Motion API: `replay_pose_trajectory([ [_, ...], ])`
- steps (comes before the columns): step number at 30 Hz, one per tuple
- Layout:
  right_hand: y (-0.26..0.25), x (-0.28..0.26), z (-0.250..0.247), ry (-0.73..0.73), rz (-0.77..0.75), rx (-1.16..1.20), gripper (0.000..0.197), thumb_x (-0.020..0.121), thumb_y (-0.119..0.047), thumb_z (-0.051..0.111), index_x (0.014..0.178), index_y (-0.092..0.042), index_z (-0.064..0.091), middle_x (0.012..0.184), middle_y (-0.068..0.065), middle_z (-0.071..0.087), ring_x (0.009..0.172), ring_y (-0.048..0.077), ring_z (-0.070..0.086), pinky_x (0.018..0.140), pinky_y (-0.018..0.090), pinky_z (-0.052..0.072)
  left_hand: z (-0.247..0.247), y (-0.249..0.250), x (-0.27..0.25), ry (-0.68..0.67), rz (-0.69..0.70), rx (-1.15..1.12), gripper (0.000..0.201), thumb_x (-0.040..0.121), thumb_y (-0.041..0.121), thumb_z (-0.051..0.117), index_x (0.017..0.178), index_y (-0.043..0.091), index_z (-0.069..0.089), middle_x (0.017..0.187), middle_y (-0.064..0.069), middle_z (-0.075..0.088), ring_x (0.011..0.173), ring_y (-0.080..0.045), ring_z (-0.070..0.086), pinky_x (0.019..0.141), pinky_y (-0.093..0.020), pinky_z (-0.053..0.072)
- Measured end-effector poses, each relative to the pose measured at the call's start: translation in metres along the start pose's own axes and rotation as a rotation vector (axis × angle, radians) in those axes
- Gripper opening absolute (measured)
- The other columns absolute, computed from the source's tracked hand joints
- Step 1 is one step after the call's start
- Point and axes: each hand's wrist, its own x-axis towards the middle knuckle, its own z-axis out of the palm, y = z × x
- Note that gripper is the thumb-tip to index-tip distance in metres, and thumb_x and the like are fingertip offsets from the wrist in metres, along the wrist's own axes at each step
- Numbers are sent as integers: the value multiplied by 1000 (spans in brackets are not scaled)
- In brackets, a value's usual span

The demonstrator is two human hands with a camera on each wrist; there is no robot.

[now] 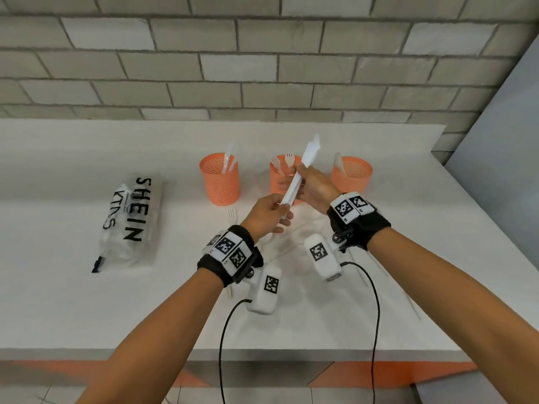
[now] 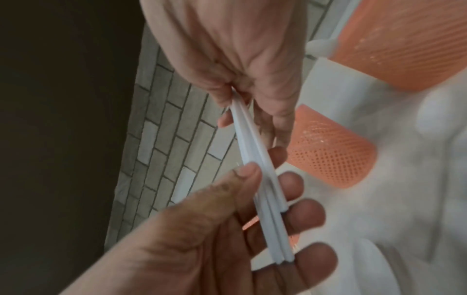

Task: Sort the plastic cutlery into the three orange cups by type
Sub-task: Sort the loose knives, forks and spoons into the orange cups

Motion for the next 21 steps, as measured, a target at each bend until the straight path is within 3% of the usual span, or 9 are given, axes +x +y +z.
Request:
replay_pose_trajectory([
  [2, -8, 7, 5, -59, -25, -101, 27, 102, -22, 33, 97, -6, 54, 89, 9, 59, 84, 22, 59, 73, 28, 49, -8, 2, 2, 21, 20, -46, 13, 97, 9, 44, 108, 9, 51, 77, -2, 58, 66, -13, 57, 62, -23, 50],
  [4, -15, 15, 7, -86, -57, -344, 27, 99, -21, 43, 114, -2, 55, 94, 10, 59, 87, 22, 59, 70, 25, 49, -15, 5, 6, 59, 61, -88, 12, 96, 8, 46, 107, 9, 53, 76, -2, 59, 66, -12, 58, 60, -18, 51],
  [7, -26, 27, 7, -32, -197, -649, 16, 95, -22, 50, 100, -9, 58, 82, 4, 58, 61, 7, 52, 48, 9, 40, -21, 9, 15, 102, 90, -119, 14, 96, 9, 48, 107, 7, 55, 79, -2, 61, 71, -12, 59, 66, -20, 50],
  [10, -40, 40, 7, 21, -300, -654, 13, 96, -17, 49, 97, -7, 57, 65, 5, 54, 37, 2, 50, 40, 12, 41, -25, 13, 26, 186, 98, -37, 23, 96, 15, 49, 115, 4, 56, 94, -4, 60, 86, -15, 55, 81, -27, 44],
  [12, -52, 50, 5, 108, -356, -629, 16, 96, -15, 48, 101, -4, 59, 62, 3, 53, 36, 1, 52, 44, 14, 48, -33, 10, 30, 234, 83, -36, 31, 96, 16, 48, 121, 0, 53, 103, -6, 56, 96, -17, 53, 85, -27, 44],
  [13, -58, 54, 4, 149, -383, -628, 17, 96, -14, 48, 102, -2, 59, 62, 3, 54, 38, 2, 54, 46, 14, 50, -39, 8, 30, 251, 74, -54, 30, 96, 15, 48, 122, 0, 53, 104, -7, 56, 95, -18, 54, 81, -24, 45],
  [16, -71, 70, -1, 216, -429, -691, 24, 96, -15, 47, 107, 3, 59, 69, 7, 57, 52, 12, 56, 57, 23, 54, -64, -9, 21, 334, 36, -69, 15, 93, 2, 49, 104, 4, 57, 96, -13, 58, 75, -18, 57, 67, -18, 48],
  [18, -72, 82, -4, 227, -409, -751, 28, 96, -17, 47, 110, 5, 58, 84, 15, 61, 63, 23, 59, 70, 37, 55, -82, -30, 10, 429, -60, 31, 13, 90, -1, 48, 89, 7, 58, 90, -15, 60, 65, -17, 56, 71, -29, 53],
  [21, -62, 95, -6, 227, -348, -884, 33, 95, -21, 49, 105, 10, 59, 100, 26, 65, 88, 40, 63, 84, 51, 52, -98, -62, -12, 490, -255, 227, 8, 89, 10, 54, 86, 4, 59, 77, -12, 61, 61, -25, 58, 86, -45, 55],
])
